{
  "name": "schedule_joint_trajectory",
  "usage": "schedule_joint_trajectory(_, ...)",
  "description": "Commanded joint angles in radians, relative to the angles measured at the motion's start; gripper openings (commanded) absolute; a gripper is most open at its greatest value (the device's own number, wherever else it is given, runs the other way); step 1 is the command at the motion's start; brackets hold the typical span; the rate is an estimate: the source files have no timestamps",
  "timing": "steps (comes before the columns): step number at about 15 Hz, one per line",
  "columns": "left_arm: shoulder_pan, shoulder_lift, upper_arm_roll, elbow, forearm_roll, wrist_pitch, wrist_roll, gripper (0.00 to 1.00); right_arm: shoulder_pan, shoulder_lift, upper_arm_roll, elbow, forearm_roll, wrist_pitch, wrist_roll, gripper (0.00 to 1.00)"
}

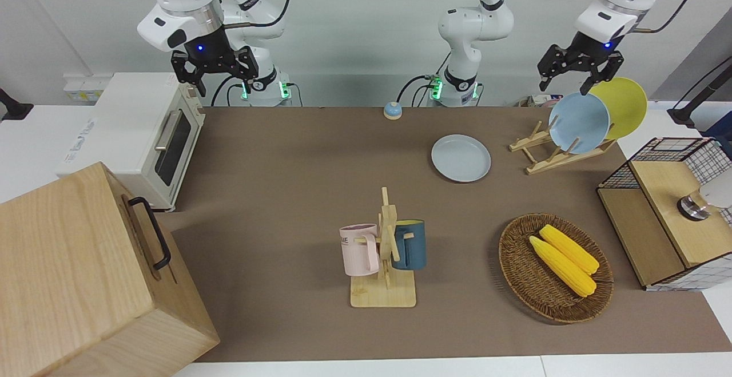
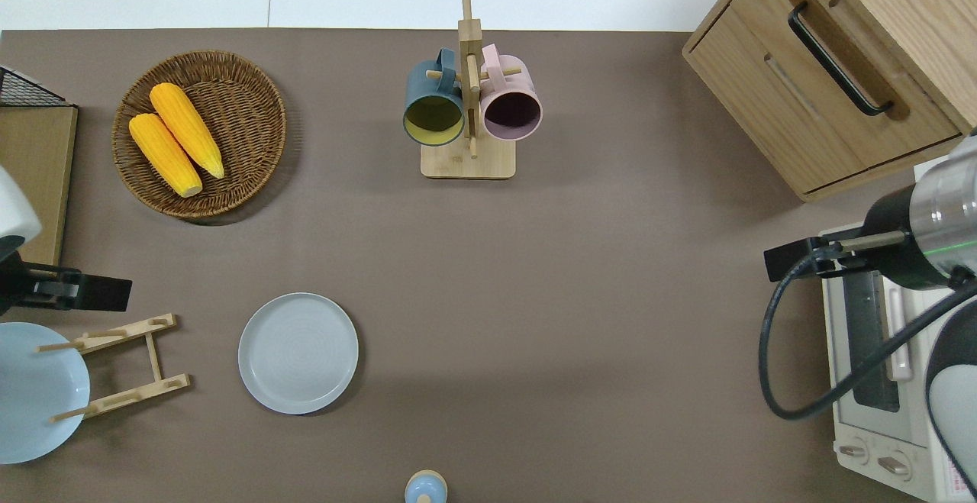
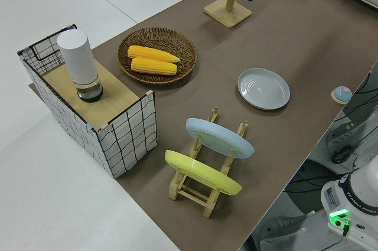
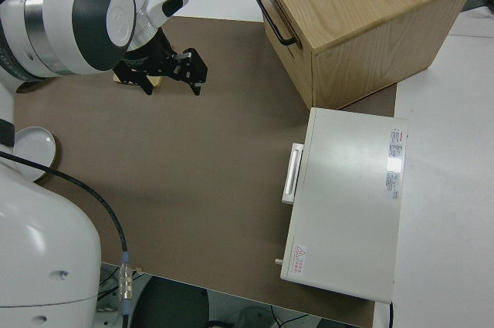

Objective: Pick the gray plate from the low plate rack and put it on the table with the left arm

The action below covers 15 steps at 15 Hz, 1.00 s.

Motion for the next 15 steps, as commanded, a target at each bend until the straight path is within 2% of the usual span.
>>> schedule_joint_trajectory(1, -0.008, -0.041, -0.003, -0.104, 0.019, 0.091, -0.014, 0.99, -0.010, -0.002, 0.006, 0.006, 0.010, -0.014, 0.000, 0.987)
schedule_joint_trajectory(4, -0.006, -0.061, -0.003, -0.173, 0.004, 0.176, -0.002, 0.99, -0.010, -0.002, 0.006, 0.006, 0.010, -0.014, 0.000, 0.987)
schedule_joint_trajectory(8, -0.006, -0.058, 0.007, -0.189, -0.056, 0.237, 0.016, 0.99, -0.010, -0.002, 0.006, 0.006, 0.010, -0.014, 0.000, 0.990)
schedule_joint_trajectory(10, 0.003, -0.055, 0.008, -0.193, -0.087, 0.242, 0.050, 0.99, -0.010, -0.002, 0.006, 0.006, 0.010, -0.014, 0.000, 0.990)
schedule_joint_trajectory(15, 0.006, -0.058, 0.010, -0.189, -0.101, 0.224, 0.035, 1.00, -0.010, -0.002, 0.006, 0.006, 0.010, -0.014, 0.000, 0.990)
